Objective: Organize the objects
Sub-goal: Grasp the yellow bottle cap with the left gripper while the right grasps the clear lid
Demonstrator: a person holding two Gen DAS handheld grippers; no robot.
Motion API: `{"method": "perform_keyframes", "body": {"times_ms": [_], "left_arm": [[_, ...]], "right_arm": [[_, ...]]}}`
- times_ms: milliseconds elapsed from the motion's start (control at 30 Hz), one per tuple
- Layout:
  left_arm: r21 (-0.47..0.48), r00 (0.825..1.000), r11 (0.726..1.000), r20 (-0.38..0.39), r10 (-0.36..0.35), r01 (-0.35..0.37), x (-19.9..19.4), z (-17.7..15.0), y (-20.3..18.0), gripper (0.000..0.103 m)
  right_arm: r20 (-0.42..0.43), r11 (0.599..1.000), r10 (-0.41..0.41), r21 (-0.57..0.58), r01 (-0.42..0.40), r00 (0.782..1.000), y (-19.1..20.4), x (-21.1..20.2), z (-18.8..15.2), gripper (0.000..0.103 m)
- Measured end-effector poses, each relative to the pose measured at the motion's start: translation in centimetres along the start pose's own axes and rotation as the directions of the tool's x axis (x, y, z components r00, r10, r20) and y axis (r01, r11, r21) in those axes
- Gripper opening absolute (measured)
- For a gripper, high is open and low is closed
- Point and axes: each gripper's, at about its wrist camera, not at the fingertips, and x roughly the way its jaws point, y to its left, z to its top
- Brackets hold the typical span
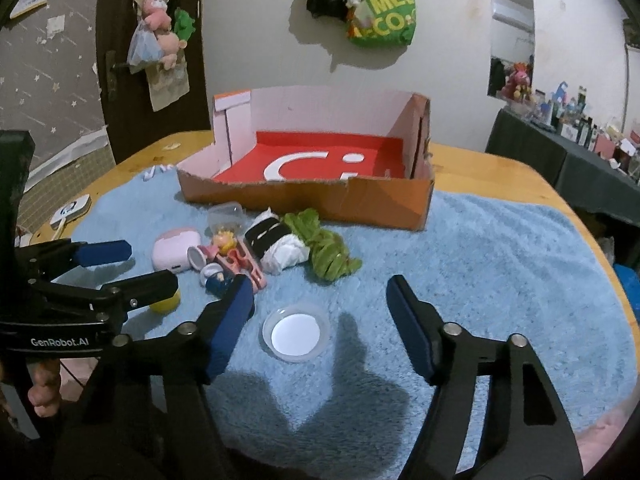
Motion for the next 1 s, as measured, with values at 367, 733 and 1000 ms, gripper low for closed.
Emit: {"method": "perform_keyframes", "body": {"times_ms": [367, 733, 1000], "left_arm": [[0.012, 0.999, 1.000, -0.040, -0.018, 0.018, 0.9, -1.1, -0.3, 0.061], [0.035, 0.999, 0.999, -0.034, -0.004, 0.005, 0.9, -1.1, -0.7, 0.032], [0.042, 1.000, 0.999, -0.014, 0.005, -0.004, 0.6, -0.8, -0.9, 0.031]], "right_arm": [[-0.066, 0.999, 0.031, -0.022, -0.033, 0.997, 0.8, 1.3, -1.2, 0.044], [-0.089, 0.998, 0.025, -0.055, -0.030, 0.996, 1.4, 1.8, -1.7, 0.040], [-0.074, 0.999, 0.029, -0.043, -0.033, 0.997, 1.2, 1.4, -1.6, 0.039]]}}
